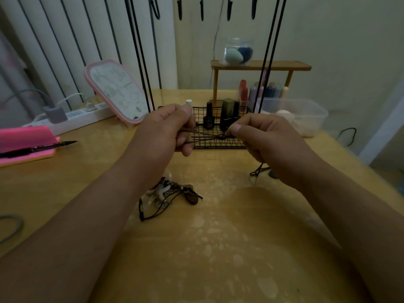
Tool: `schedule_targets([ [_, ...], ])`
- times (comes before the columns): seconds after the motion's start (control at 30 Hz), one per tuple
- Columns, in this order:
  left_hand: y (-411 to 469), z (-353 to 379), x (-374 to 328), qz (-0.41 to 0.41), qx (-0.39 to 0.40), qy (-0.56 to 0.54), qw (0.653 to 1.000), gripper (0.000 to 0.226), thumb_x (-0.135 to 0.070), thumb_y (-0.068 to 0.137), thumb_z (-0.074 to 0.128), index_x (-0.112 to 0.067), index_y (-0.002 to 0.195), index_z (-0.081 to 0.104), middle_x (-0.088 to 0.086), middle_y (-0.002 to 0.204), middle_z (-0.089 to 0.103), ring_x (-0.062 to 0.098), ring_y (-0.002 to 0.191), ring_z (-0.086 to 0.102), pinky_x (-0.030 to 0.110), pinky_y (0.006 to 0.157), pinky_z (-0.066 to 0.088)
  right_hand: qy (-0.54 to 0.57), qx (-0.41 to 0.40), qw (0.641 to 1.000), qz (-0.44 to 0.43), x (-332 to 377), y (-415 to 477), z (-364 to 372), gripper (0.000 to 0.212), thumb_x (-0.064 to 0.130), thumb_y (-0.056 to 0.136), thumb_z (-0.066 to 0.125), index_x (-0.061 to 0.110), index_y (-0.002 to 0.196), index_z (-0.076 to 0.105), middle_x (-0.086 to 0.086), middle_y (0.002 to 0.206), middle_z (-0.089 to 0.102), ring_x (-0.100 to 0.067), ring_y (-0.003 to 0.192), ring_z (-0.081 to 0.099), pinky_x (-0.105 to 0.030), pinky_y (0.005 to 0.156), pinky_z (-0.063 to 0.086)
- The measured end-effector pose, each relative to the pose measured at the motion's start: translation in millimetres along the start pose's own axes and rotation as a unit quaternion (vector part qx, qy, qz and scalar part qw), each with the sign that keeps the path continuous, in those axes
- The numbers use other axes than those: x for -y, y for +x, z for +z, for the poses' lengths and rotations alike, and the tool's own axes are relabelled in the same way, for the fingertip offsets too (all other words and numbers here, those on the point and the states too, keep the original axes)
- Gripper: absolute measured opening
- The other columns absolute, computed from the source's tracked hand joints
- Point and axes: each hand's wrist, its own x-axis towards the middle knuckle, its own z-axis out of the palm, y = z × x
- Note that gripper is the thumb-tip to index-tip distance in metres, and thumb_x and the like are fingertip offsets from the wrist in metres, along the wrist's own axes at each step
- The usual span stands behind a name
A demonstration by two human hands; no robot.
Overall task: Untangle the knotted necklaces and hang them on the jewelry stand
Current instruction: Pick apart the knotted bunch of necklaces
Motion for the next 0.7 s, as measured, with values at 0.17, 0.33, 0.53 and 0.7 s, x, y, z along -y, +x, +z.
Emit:
schedule_targets([
  [0.17, 1.0, -2.6, 2.6, 0.033, 0.016, 0.041, 0.998, 0.023, -0.022, 0.104, 0.060, -0.005, 0.088, 0.063, -0.003, 0.060, 0.049, 0.012, 0.053, 0.041, 0.026, 0.054, 0.043, 0.009, 0.000, 1.000, 0.001, -0.3, 1.1, 0.3, 0.017, 0.024, 0.102, 0.060, 0.015, 0.098, 0.075, 0.013, 0.054, 0.049, -0.003, 0.049, 0.038, -0.017, 0.048, 0.033],
  [0.33, -3.8, -5.6, 0.8, 0.050, 0.097, 0.158, 0.981, 0.013, -0.031, 0.094, 0.074, -0.019, 0.097, 0.076, 0.014, 0.082, 0.067, 0.009, 0.058, 0.050, 0.024, 0.062, 0.044, 0.055, 0.007, 0.998, -0.002, 4.0, -0.4, -1.4, 0.016, 0.018, 0.103, 0.059, 0.012, 0.096, 0.071, 0.011, 0.054, 0.049, -0.004, 0.048, 0.037, -0.016, 0.046, 0.032],
  [0.53, -7.9, -2.5, -0.5, 0.024, 0.159, 0.173, 0.972, 0.011, -0.026, 0.099, 0.067, -0.023, 0.095, 0.077, -0.011, 0.056, 0.053, 0.006, 0.051, 0.044, 0.021, 0.057, 0.041, 0.113, 0.026, 0.993, -0.010, 8.8, -0.2, -5.1, 0.012, 0.015, 0.103, 0.057, 0.011, 0.096, 0.067, 0.005, 0.060, 0.045, -0.009, 0.051, 0.034, -0.021, 0.046, 0.027],
  [0.7, -7.7, -3.0, -0.5, 0.013, 0.151, 0.125, 0.981, 0.021, -0.028, 0.103, 0.061, -0.023, 0.087, 0.074, 0.005, 0.050, 0.049, 0.016, 0.051, 0.043, 0.032, 0.092, 0.046, 0.130, 0.031, 0.991, -0.004, 7.5, 0.3, -7.3, 0.013, 0.013, 0.103, 0.055, 0.010, 0.097, 0.067, 0.004, 0.061, 0.046, -0.010, 0.052, 0.036, -0.022, 0.047, 0.027],
])
